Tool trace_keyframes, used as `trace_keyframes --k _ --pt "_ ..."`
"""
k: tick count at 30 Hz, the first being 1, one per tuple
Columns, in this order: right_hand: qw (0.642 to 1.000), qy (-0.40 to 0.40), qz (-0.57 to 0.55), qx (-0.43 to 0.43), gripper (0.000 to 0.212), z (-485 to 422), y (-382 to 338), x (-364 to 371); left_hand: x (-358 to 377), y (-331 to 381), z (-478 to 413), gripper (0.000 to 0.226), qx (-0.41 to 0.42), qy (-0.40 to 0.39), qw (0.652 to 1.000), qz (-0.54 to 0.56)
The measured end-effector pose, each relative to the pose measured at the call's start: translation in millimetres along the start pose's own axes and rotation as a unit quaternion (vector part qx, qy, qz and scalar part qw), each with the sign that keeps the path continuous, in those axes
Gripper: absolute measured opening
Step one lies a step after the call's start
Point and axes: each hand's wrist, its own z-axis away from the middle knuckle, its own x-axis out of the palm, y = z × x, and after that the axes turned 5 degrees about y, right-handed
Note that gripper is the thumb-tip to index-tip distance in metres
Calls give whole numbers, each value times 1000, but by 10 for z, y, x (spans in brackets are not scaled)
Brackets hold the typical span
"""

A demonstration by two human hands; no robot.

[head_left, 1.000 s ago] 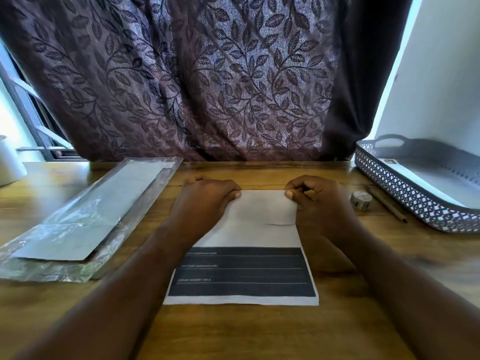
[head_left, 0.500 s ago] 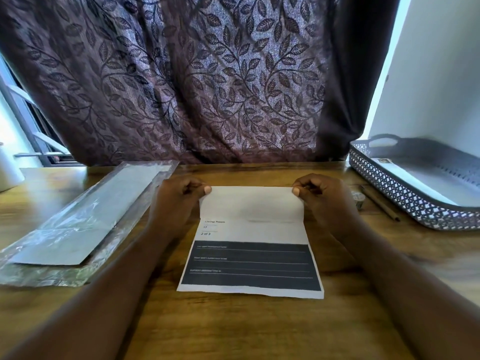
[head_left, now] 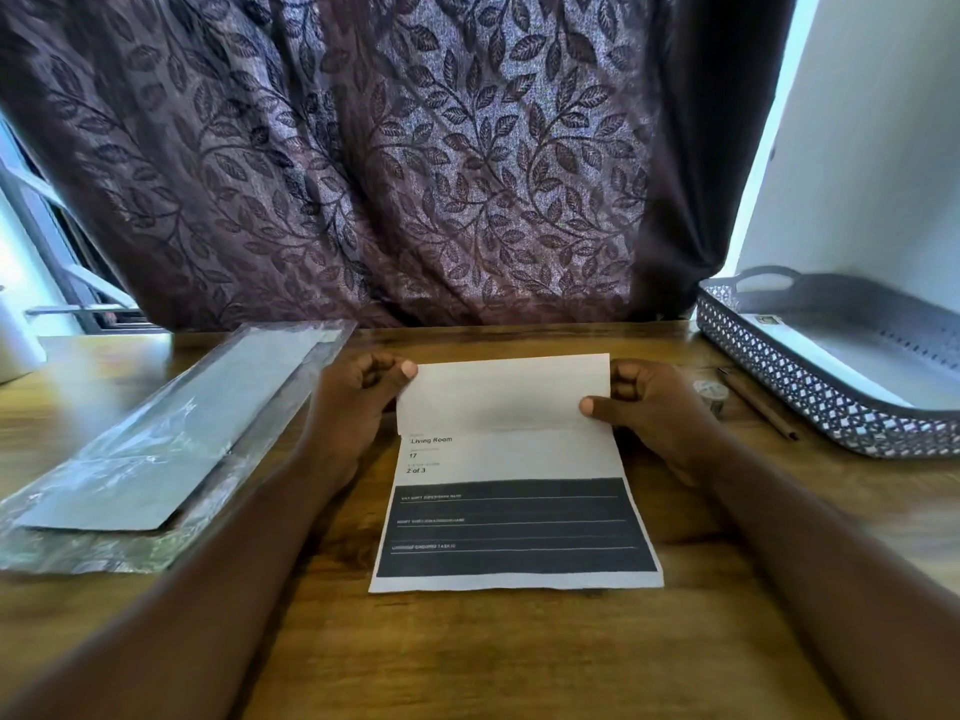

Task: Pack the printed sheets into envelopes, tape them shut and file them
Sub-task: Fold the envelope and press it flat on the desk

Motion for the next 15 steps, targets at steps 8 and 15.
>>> trace_keyframes --k 8,15 --pt "995 21 -79 53 29 -14 36 -12 64 40 72 28 -55 -137 981 125" --pt "979 51 -173 95 25 -36 46 -29 71 3 71 22 -52 -155 983 87"
